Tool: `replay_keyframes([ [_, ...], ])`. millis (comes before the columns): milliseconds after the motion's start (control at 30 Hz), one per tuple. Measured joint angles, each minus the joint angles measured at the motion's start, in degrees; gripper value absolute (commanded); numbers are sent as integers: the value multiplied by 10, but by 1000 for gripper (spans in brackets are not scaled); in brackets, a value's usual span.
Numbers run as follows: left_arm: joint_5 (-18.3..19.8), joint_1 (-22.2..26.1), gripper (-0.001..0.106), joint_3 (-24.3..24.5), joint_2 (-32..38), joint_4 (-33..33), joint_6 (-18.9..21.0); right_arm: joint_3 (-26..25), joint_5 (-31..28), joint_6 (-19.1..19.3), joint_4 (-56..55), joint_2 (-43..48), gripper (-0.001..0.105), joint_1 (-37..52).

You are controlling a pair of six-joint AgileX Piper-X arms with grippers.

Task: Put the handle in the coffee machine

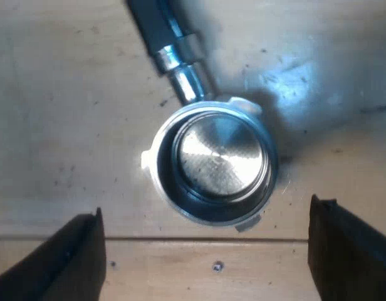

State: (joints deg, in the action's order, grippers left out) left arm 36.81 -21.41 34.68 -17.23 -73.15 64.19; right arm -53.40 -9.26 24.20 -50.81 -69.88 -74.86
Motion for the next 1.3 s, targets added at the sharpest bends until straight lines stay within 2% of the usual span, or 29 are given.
replay_keyframes([
  [33,0,0,84,0,0,0,0,0,0,-37,0,-6,69,0],
  [100,0,0,84,0,0,0,0,0,-4,-68,0,-11,69,0],
  [133,0,0,84,0,0,0,0,0,-7,-127,0,-15,69,0],
  [200,0,0,84,0,0,0,0,0,-11,-166,0,-18,69,0],
  [233,0,0,84,0,0,0,0,0,-19,-219,0,-21,69,0],
  [300,0,0,84,0,0,0,0,0,-20,-232,0,-23,69,0],
  [333,0,0,84,0,0,0,0,0,-24,-321,2,-28,69,0],
  [367,0,0,84,0,0,0,0,0,-25,-334,3,-29,69,0],
  [433,0,0,84,0,0,0,0,0,-26,-397,10,-33,69,0],
  [533,0,0,84,0,0,0,0,13,-27,-449,56,-41,69,0],
  [700,0,0,84,0,0,0,0,31,-25,-498,87,-53,69,0],
  [933,0,0,84,0,0,0,0,33,-20,-504,87,-53,69,0],
  [1000,0,0,84,0,0,0,0,47,-18,-506,90,-53,69,0],
  [1100,0,0,84,0,0,0,0,62,-13,-529,92,-53,69,0],
  [1300,0,0,84,0,0,0,0,77,-24,-533,143,-53,69,0],
])
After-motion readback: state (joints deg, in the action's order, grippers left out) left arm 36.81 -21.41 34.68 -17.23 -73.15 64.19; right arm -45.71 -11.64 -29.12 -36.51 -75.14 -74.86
